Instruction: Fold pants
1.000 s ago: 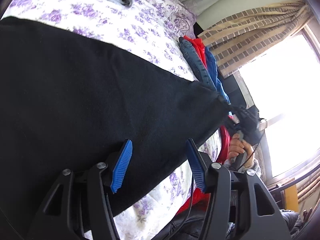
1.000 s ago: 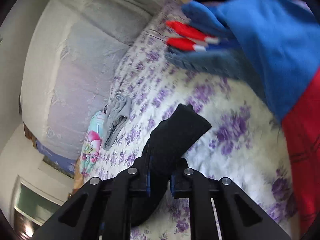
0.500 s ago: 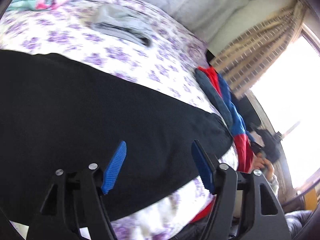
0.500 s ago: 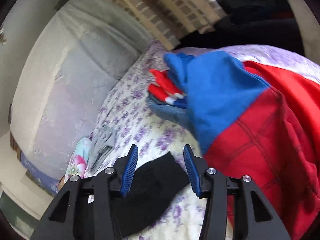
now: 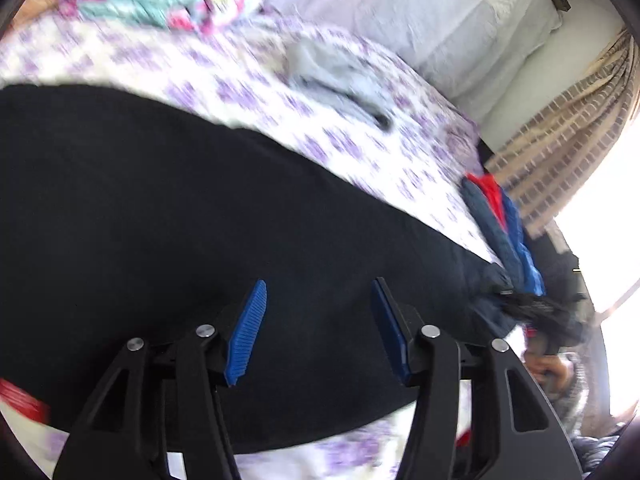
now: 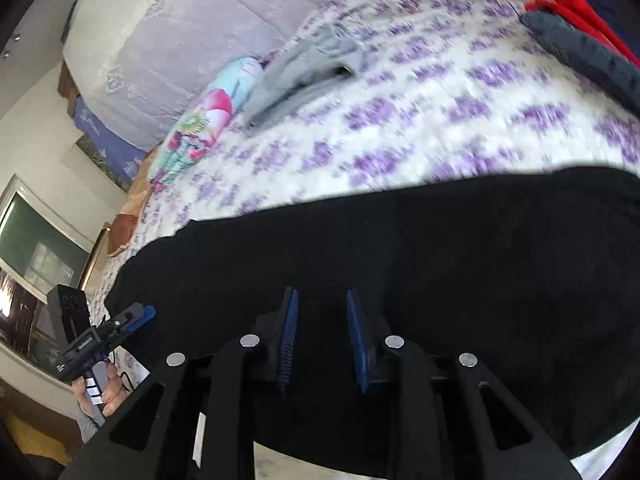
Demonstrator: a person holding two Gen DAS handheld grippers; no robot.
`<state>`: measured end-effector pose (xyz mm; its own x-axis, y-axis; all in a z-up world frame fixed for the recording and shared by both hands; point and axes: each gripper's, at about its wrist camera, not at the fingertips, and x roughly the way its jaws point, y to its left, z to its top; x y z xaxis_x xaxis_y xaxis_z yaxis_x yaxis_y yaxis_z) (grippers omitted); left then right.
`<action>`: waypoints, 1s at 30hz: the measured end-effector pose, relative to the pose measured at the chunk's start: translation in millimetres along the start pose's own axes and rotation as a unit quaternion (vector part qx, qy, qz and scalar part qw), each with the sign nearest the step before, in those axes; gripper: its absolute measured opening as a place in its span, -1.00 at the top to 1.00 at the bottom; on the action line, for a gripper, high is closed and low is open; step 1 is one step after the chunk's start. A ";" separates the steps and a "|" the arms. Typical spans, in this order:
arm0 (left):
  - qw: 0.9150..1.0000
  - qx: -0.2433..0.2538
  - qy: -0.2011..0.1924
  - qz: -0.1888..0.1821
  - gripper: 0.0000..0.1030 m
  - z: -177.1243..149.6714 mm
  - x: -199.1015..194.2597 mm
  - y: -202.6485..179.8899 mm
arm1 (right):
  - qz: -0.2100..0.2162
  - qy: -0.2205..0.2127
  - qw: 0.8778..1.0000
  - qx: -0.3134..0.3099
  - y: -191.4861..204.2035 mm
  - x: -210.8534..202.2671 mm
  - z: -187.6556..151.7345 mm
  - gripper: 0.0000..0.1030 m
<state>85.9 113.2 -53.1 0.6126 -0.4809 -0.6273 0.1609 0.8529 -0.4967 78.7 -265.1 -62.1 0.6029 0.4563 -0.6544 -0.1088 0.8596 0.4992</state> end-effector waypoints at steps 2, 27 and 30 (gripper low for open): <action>0.998 -0.005 -0.034 0.045 -0.22 12.1 -21.7 16.5 | 0.012 -0.011 0.999 -0.038 29.8 -4.0 16.1 0.15; 0.990 0.026 -0.085 0.108 -0.76 -3.1 -32.5 65.2 | 0.053 0.192 0.957 -0.212 216.0 263.1 92.7 0.70; 0.990 0.024 -0.080 0.109 -0.76 -2.8 -32.8 64.6 | 0.023 0.172 0.963 -0.207 211.2 265.2 102.6 0.70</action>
<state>74.0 183.4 -66.3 0.7517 -0.2484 -0.6109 0.0450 0.9435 -0.3283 296.7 13.9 -71.9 0.3007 0.4846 -0.8215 -0.4788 0.8216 0.3094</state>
